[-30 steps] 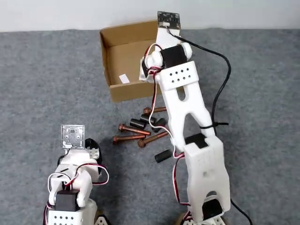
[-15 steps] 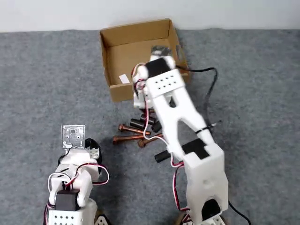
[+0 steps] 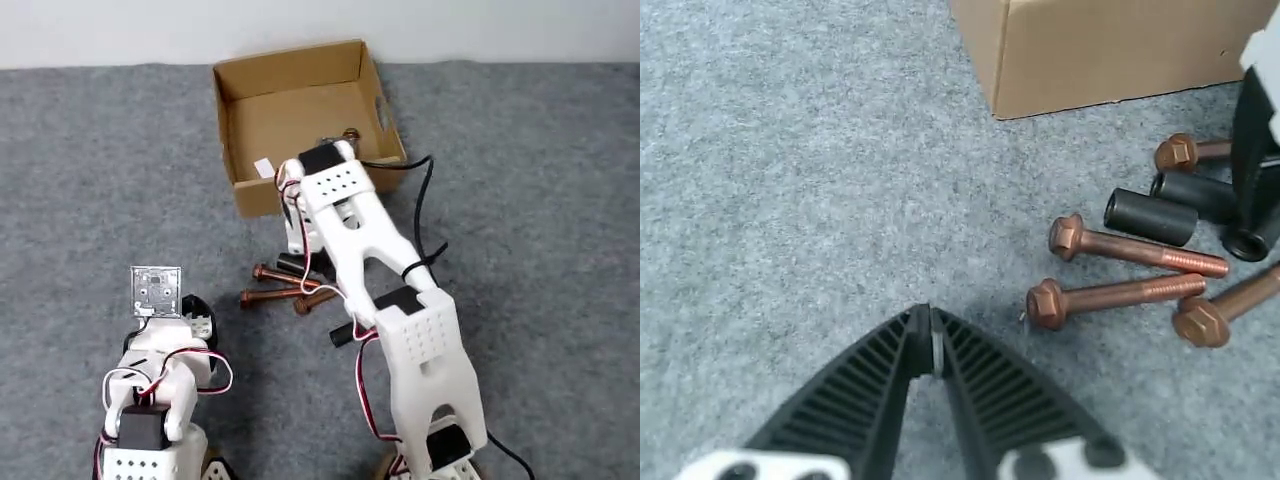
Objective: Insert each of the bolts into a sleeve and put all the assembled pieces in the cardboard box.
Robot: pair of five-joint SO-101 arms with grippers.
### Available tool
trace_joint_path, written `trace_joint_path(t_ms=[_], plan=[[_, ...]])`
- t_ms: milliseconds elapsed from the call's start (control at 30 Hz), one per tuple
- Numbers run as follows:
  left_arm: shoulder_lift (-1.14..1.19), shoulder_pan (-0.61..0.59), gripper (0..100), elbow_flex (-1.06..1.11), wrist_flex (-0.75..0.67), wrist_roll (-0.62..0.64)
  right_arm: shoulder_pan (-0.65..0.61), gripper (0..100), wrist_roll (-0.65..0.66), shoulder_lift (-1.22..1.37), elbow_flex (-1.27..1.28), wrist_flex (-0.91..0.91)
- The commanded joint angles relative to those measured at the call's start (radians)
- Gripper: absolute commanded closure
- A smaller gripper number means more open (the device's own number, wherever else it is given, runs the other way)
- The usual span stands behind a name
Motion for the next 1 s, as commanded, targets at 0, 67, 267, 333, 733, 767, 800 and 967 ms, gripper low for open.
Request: trace_joint_path(t_ms=[0, 67, 267, 333, 733, 767, 800, 967], plan=[[-0.006, -0.006, 100, -0.007, -0.012, -0.002, 0.025, 84.4, -0.003, -0.004, 0.0, -0.042], [-0.006, -0.006, 100, -0.007, -0.012, -0.002, 0.031, 84.4, -0.003, 0.01, 0.0, -0.058], [-0.006, -0.006, 100, -0.007, -0.012, -0.002, 0.039, 84.4, -0.009, 0.068, 0.0, -0.07], [-0.006, -0.006, 100, -0.007, -0.012, -0.002, 0.039, 84.4, -0.009, 0.077, 0.0, -0.099], [-0.006, -0.006, 100, -0.007, -0.012, -0.002, 0.054, 99.8, -0.003, 0.085, 0.0, -0.209], [-0.006, -0.006, 100, -0.007, -0.012, -0.002, 0.059, 97.3, -0.003, 0.081, 0.0, -0.203], [-0.006, -0.006, 100, -0.007, -0.012, -0.002, 0.062, 96.7, -0.003, 0.074, 0.0, -0.193], [-0.006, -0.006, 100, -0.007, -0.012, -0.002, 0.068, 99.1, -0.005, 0.01, -0.037, -0.081]])
